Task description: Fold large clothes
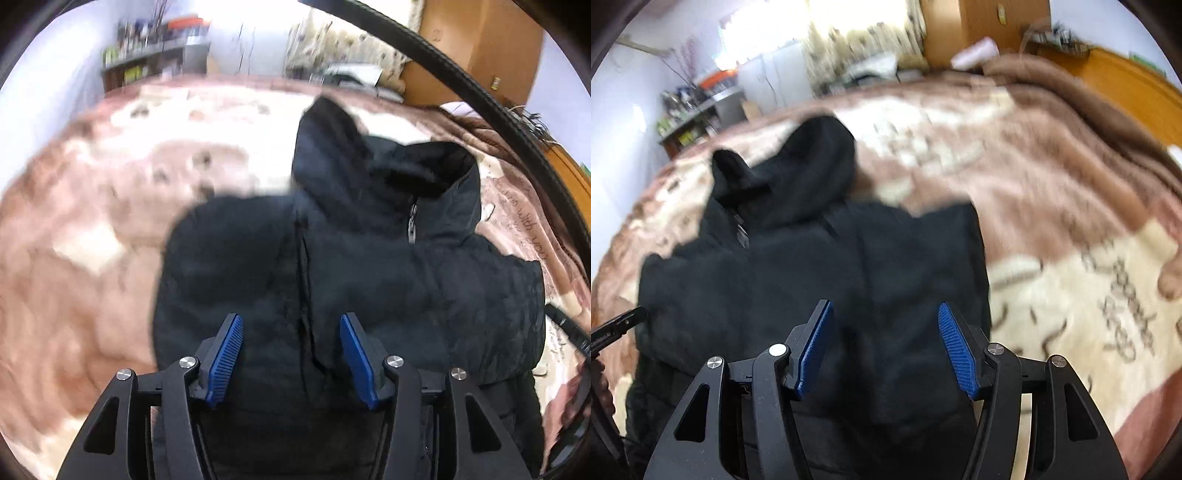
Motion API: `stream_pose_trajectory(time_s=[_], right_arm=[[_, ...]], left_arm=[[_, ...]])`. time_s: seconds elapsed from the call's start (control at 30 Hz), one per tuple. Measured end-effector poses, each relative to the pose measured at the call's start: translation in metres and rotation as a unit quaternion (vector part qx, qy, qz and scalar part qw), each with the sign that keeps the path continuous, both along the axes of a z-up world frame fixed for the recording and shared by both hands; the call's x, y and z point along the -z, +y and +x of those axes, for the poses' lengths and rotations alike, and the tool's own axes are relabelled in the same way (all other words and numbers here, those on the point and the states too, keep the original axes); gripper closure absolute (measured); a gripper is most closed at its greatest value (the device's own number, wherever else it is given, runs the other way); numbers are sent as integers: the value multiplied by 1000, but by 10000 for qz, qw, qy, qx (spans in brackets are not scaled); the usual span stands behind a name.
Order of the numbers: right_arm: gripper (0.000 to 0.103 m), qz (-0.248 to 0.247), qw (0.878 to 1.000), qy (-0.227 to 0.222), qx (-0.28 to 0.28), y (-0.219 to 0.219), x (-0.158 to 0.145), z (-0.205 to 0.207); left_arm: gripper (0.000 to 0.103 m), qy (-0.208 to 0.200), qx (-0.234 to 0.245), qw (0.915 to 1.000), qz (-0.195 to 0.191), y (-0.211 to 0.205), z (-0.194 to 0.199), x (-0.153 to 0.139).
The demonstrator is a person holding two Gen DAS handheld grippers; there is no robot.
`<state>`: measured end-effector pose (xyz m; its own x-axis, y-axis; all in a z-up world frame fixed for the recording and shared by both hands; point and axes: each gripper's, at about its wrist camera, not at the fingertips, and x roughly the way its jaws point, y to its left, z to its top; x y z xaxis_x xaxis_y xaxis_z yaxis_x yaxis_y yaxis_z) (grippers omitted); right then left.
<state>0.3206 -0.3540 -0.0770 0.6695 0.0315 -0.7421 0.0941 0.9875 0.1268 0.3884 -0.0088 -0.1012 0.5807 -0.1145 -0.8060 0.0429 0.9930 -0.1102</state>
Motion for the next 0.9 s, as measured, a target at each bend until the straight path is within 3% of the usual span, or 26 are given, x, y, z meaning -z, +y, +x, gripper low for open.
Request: stream_pose_trajectory(time_s=[0.1,0.17,0.23,0.33,0.4,0.47,0.53,0.67,0.9], right_arm=[[44,-253,9979,-42,-600,32,-5,12],[44,-404,9957,37,-827,49,1,20],[44,-416,9935,232,-1036,64,14,29],[44,-411,9914,695,-1033,74,43,48],[44,-465,9912,699,-1018,76,51,50],[43,-524,9902,703,-1088,78,57,52],[43,-445,9894,739,-1166,76,60,52],[43,-30,9876,875,-1304,63,51,61],[43,858,9905,295,-1033,25,4,85]], left_arm=[[45,-257,337,9991,73,-12,5,-19],[45,-192,609,9979,100,-26,13,-19],[45,-33,810,9961,360,-42,24,-7],[44,172,733,9946,715,-53,35,19],[43,368,633,9960,517,-51,43,33],[30,411,569,9962,519,-49,47,40],[25,397,590,9956,612,-48,50,44],[25,548,612,9964,226,-40,59,41],[25,167,723,9972,-123,-24,79,9]])
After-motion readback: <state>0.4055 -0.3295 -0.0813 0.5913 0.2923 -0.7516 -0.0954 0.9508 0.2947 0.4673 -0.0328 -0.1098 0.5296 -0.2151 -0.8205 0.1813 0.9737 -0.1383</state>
